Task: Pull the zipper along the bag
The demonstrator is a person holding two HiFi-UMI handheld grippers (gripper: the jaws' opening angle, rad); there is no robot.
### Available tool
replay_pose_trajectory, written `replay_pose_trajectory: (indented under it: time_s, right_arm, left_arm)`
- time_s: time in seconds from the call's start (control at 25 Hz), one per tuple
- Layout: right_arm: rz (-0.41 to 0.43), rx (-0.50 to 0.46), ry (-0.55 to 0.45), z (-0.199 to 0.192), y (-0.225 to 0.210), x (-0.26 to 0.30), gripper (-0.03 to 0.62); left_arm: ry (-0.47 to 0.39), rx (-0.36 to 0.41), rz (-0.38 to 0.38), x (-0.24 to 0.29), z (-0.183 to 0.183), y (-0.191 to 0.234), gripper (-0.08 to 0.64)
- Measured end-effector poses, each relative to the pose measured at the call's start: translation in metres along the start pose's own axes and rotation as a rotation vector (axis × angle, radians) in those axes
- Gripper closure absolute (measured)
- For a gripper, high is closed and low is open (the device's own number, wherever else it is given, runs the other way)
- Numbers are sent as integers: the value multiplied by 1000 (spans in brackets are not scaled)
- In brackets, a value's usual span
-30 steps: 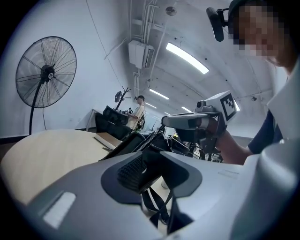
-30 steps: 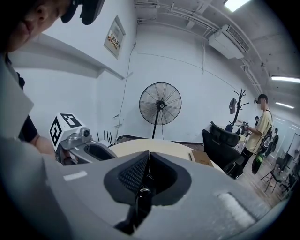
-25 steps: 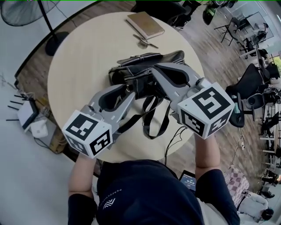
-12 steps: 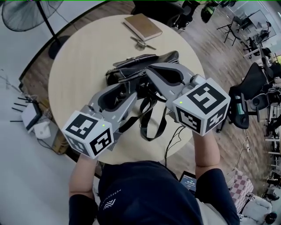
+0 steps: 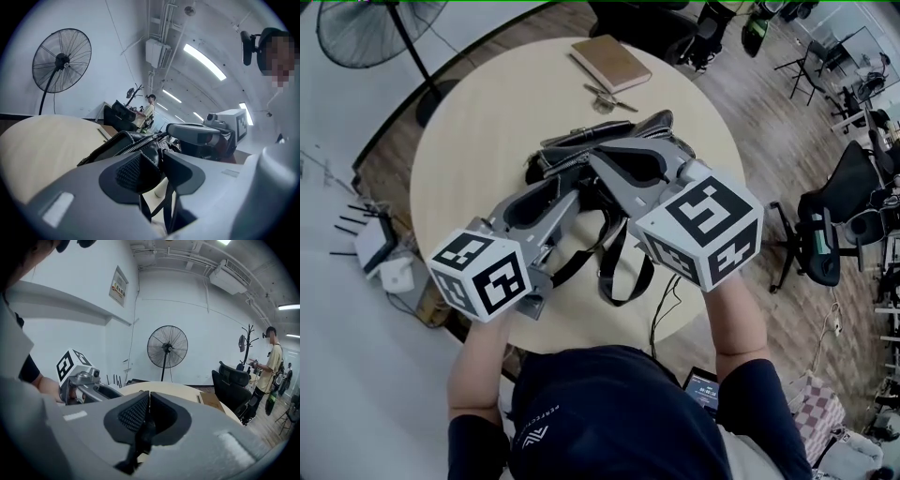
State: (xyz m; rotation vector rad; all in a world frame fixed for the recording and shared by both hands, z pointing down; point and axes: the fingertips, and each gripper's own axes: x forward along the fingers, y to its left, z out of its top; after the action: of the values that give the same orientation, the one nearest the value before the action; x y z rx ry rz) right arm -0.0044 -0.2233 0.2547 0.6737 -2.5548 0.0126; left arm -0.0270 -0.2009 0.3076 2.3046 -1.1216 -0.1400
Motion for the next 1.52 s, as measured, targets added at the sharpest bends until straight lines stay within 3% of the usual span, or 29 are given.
replay_pose_trajectory:
  time_s: [0.2, 0.56, 1.04, 1.52]
  right_arm:
    - [-1, -44, 47, -5, 2, 12, 580]
    - [-85, -171, 140, -10, -10, 16, 578]
    - [-233, -201, 203, -25, -56, -16, 578]
    - [-294, -199, 198, -27, -79, -30, 575]
  left_arm:
    - [-55, -9, 55, -7, 5, 10, 405]
    - [-106, 18, 95, -11, 12, 13, 422]
    - [-113, 45, 104, -11, 15, 13, 423]
    - [-101, 57, 104, -10, 15, 12, 420]
